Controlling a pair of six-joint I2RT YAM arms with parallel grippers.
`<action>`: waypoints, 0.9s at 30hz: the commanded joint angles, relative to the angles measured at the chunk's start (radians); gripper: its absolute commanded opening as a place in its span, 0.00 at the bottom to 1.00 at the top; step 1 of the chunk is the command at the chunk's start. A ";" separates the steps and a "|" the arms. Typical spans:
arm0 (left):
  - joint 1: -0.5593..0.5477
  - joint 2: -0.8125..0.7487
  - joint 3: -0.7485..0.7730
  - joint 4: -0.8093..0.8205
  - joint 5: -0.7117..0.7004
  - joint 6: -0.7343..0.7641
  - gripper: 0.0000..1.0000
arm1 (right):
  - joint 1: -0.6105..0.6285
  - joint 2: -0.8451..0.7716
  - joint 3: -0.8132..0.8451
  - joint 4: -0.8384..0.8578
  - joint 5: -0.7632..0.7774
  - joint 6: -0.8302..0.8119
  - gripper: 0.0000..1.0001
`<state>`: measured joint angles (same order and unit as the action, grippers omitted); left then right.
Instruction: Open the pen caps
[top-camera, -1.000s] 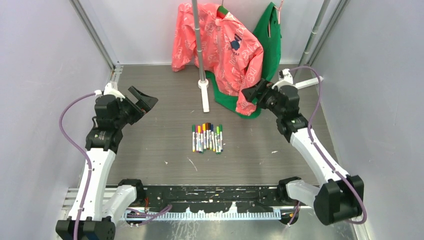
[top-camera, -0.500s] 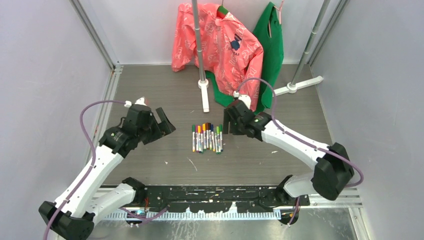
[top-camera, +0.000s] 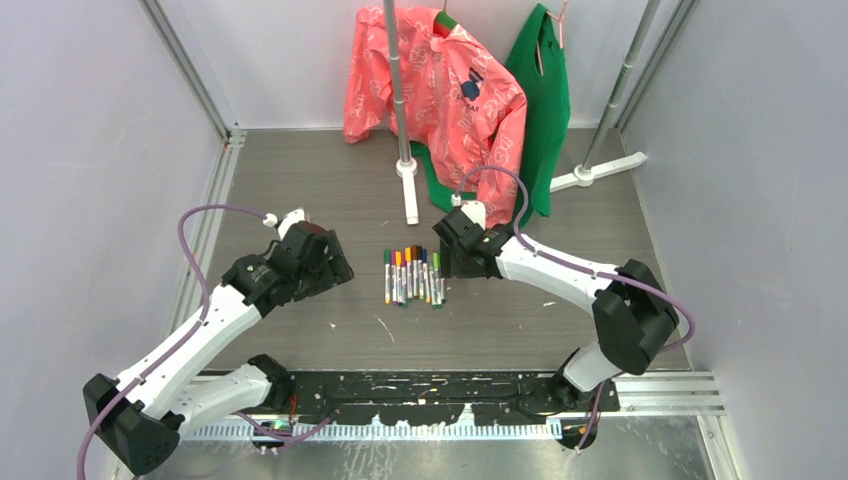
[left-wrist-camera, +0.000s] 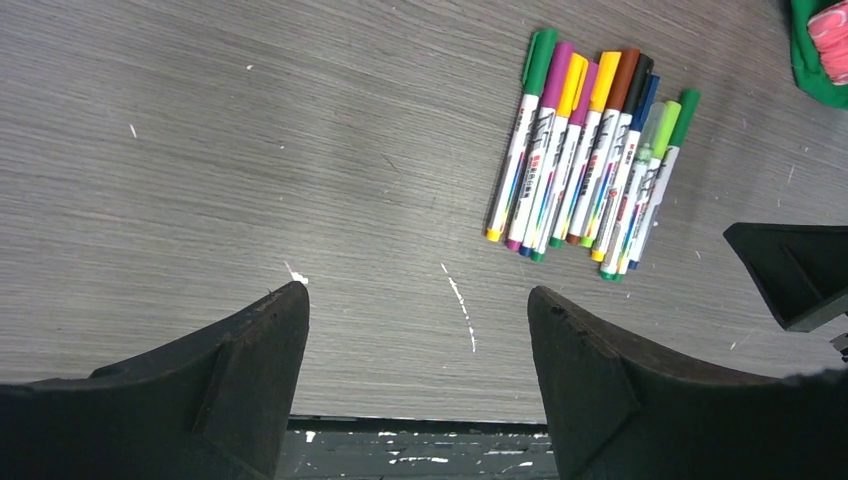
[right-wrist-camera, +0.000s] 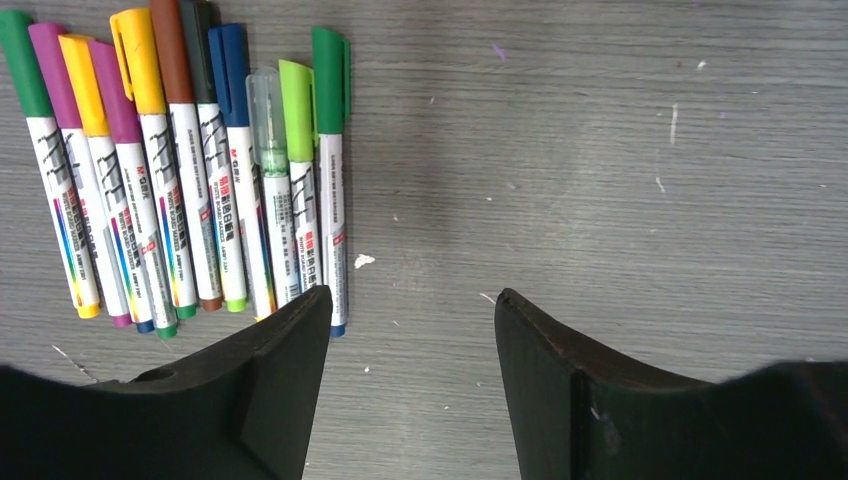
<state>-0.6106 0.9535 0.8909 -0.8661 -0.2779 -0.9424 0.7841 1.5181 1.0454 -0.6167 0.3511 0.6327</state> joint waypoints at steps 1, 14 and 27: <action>-0.019 0.005 0.008 0.008 -0.065 -0.035 0.80 | 0.003 0.025 0.000 0.082 -0.046 -0.016 0.65; -0.039 -0.025 -0.012 0.030 -0.105 -0.042 0.78 | -0.026 0.137 0.032 0.131 -0.111 -0.054 0.64; -0.040 -0.030 -0.016 0.051 -0.116 -0.042 0.77 | -0.034 0.254 0.079 0.124 -0.139 -0.088 0.61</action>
<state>-0.6464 0.9417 0.8768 -0.8608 -0.3584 -0.9695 0.7551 1.7473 1.0756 -0.5007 0.2214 0.5671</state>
